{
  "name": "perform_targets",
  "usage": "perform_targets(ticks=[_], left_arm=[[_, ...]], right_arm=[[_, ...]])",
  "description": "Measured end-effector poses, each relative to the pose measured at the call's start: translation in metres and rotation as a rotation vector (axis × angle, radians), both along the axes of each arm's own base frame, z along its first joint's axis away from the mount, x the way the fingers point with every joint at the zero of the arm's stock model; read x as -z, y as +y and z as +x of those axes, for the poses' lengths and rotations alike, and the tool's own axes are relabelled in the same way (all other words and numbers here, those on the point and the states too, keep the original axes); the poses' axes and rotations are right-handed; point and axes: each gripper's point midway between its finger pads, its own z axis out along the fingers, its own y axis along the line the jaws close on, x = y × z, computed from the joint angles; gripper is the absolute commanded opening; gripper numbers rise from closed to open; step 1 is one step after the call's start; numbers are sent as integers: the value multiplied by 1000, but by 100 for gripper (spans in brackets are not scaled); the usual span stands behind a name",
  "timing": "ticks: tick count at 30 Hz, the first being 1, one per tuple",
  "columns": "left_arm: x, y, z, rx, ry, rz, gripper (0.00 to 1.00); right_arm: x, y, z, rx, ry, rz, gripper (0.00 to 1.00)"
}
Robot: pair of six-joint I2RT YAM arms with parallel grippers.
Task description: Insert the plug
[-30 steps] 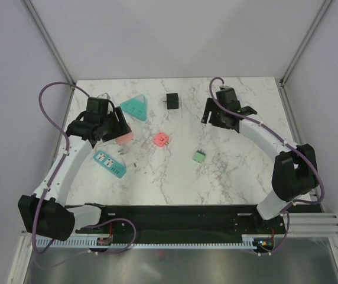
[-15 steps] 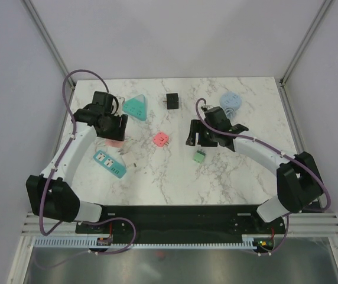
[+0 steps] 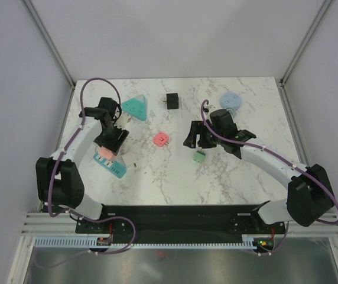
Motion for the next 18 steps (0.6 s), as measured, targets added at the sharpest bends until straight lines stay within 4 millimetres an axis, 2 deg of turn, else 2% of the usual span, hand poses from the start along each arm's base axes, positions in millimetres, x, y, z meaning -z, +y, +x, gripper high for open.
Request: perform_targets(ticks=[9, 18], left_arm=[[15, 4, -24, 51, 137, 24, 2], [24, 11, -32, 76, 217, 65, 2]], right_arm=[[0, 3, -2, -20, -5, 7, 79], [-1, 3, -2, -24, -14, 6, 79]])
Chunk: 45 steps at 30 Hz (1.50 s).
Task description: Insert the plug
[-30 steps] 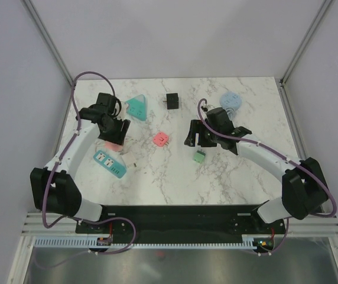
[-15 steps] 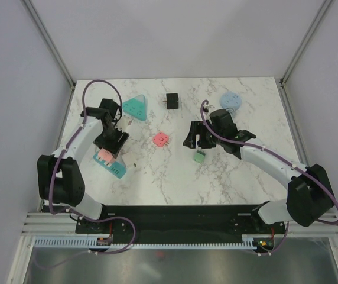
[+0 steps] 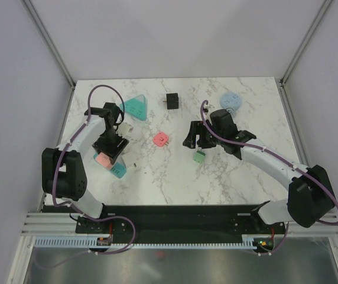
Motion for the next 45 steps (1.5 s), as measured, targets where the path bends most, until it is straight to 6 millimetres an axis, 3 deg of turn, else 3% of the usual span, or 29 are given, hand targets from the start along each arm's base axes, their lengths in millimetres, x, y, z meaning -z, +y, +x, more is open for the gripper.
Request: perform_targets(ticks=[14, 28, 45], left_arm=[[-6, 6, 18, 38, -4, 21, 2], [-16, 8, 1, 32, 91, 31, 2], [-1, 0, 3, 32, 118, -10, 2]], right_arm=[[-18, -4, 0, 4, -60, 6, 79], [-19, -4, 1, 3, -68, 3, 79], [-22, -4, 0, 2, -77, 6, 79]])
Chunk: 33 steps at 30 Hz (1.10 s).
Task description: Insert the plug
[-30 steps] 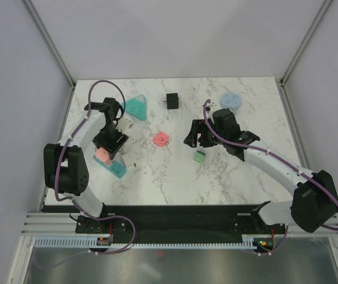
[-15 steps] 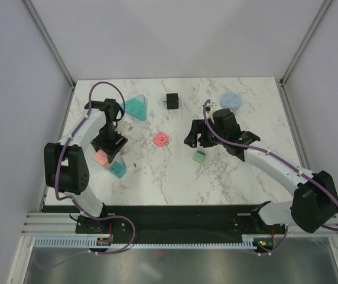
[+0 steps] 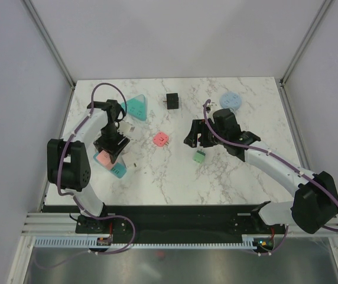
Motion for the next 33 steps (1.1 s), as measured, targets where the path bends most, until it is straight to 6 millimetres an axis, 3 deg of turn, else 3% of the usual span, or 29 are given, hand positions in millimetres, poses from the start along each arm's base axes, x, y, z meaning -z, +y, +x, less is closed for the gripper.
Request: perform_targets(ticks=[14, 33], left_arm=[[5, 5, -1, 7, 25, 34, 2], [4, 0, 24, 14, -37, 16, 2]], right_arm=[[2, -3, 1, 10, -4, -19, 79], [2, -4, 1, 10, -12, -28, 79]])
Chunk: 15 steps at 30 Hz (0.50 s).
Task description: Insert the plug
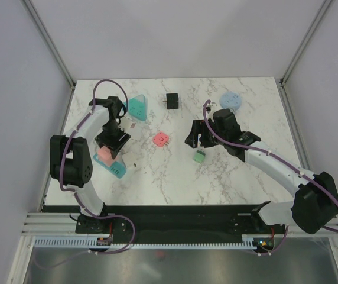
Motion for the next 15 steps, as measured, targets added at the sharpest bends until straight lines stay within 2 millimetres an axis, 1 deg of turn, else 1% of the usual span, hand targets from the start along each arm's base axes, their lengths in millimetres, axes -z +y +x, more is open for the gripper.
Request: perform_targets(ticks=[8, 15], left_arm=[[0, -1, 1, -1, -4, -6, 2], [-1, 0, -2, -1, 5, -2, 2]], right_arm=[[0, 0, 0, 0, 1, -1, 79], [-1, -2, 1, 9, -5, -5, 79]])
